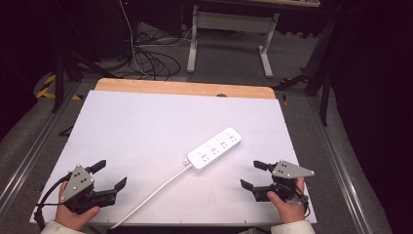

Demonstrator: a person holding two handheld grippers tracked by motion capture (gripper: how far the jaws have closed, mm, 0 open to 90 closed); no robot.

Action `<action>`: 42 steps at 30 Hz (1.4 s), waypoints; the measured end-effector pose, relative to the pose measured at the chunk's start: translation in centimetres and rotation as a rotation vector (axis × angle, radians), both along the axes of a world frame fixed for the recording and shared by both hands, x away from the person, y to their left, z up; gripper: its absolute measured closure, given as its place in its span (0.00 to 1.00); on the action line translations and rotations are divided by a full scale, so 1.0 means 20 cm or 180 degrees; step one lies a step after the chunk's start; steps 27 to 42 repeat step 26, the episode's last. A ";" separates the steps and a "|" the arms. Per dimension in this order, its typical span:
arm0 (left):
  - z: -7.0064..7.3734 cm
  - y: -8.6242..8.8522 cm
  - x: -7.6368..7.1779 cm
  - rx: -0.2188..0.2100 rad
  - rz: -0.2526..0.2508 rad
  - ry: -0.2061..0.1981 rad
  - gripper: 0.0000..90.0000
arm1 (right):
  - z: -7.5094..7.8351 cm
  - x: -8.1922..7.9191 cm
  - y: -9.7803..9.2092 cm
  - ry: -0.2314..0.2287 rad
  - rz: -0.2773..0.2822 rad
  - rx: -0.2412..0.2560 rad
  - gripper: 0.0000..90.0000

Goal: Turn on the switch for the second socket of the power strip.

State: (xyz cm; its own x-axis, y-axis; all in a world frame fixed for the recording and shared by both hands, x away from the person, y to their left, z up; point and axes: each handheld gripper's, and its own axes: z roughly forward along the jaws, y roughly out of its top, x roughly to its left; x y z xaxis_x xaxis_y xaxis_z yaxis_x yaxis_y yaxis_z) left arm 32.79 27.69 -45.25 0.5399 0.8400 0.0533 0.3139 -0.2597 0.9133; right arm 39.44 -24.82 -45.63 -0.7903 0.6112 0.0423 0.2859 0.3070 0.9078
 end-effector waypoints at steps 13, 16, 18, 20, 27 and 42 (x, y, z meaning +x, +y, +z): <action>0.01 0.01 0.00 -0.0020 -0.0026 -0.0015 0.17 | -0.12 0.00 -0.02 0.0109 -0.0151 -0.0149 0.17; 0.01 0.01 0.00 -0.0024 -0.0025 -0.0011 0.17 | -0.13 0.01 -0.02 0.0152 -0.0131 -0.0127 0.16; 0.01 0.01 0.00 -0.0029 -0.0023 -0.0012 0.17 | -0.13 0.01 -0.01 0.0157 -0.0126 -0.0167 0.16; 0.01 0.01 0.00 -0.0022 -0.0020 -0.0013 0.17 | -0.13 0.01 -0.01 0.0144 -0.0115 -0.0157 0.16; 0.00 0.02 0.01 -0.0042 0.0057 0.0035 0.17 | -0.12 0.00 -0.02 0.0138 -0.0133 -0.0164 0.16; 0.00 0.02 0.01 -0.0042 0.0057 0.0035 0.17 | -0.12 0.00 -0.02 0.0138 -0.0133 -0.0164 0.16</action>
